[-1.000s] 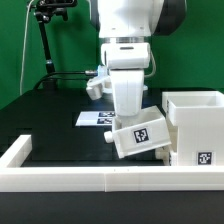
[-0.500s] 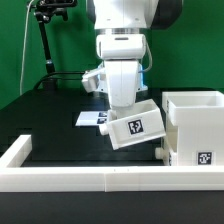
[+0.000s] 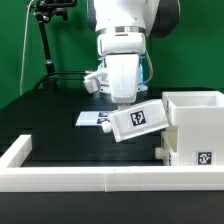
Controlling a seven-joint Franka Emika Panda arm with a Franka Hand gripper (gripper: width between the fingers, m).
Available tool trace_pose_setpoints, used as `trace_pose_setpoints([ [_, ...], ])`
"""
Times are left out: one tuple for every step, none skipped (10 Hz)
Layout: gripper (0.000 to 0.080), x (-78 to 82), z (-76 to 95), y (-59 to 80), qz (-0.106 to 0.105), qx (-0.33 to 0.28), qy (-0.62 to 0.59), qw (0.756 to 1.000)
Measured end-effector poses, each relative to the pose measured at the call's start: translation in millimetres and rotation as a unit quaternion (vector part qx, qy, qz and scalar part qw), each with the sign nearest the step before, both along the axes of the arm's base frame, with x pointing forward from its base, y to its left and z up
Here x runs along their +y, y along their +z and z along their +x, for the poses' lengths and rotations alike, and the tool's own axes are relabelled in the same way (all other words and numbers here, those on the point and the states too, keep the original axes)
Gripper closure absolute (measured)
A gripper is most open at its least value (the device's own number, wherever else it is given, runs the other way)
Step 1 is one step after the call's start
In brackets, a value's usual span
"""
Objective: Assemble drawer
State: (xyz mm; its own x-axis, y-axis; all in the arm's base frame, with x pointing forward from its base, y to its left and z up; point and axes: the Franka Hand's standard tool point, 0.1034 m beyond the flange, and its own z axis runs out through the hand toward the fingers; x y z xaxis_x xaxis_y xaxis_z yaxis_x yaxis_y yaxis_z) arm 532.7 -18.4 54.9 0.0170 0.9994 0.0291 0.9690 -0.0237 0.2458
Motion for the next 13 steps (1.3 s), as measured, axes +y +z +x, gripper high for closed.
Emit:
trace_pose_setpoints([
  [0.0755, 0.4, -0.9, -0.4, 0.001, -0.001, -0.001, 1.0],
  [0.0755, 0.2, -1.0, -0.4, 0.0, 0.0, -0.001, 1.0],
  [0.0755, -0.1, -1.3, -0.7, 0.0, 0.0, -0.001, 1.0],
  [0.0755, -0.4, -1.6, -1.1, 0.001, 0.0, -0.001, 1.0],
  [0.0755, -0.4, -1.7, -1.3, 0.001, 0.0, -0.001, 1.0],
  [0.0755, -0.4, -1.8, -1.6, 0.001, 0.001, -0.001, 1.0],
  [0.0755, -0.4, -2.0, -1.8, 0.001, 0.001, -0.001, 1.0],
  [0.0755, -0.2, -1.7, -1.9, 0.001, -0.001, -0.001, 1.0],
  [0.0755, 0.3, -2.0, -2.5, 0.002, -0.007, -0.001, 1.0],
  [0.0755, -0.1, -2.6, -3.0, 0.002, -0.005, -0.002, 1.0],
  [0.0755, -0.4, -2.6, -3.0, 0.002, -0.005, -0.002, 1.0],
  [0.0755, 2.3, 1.1, -1.0, 0.008, -0.043, -0.003, 0.999],
  [0.0755, 3.7, -2.7, -4.7, 0.011, -0.05, -0.003, 0.999],
])
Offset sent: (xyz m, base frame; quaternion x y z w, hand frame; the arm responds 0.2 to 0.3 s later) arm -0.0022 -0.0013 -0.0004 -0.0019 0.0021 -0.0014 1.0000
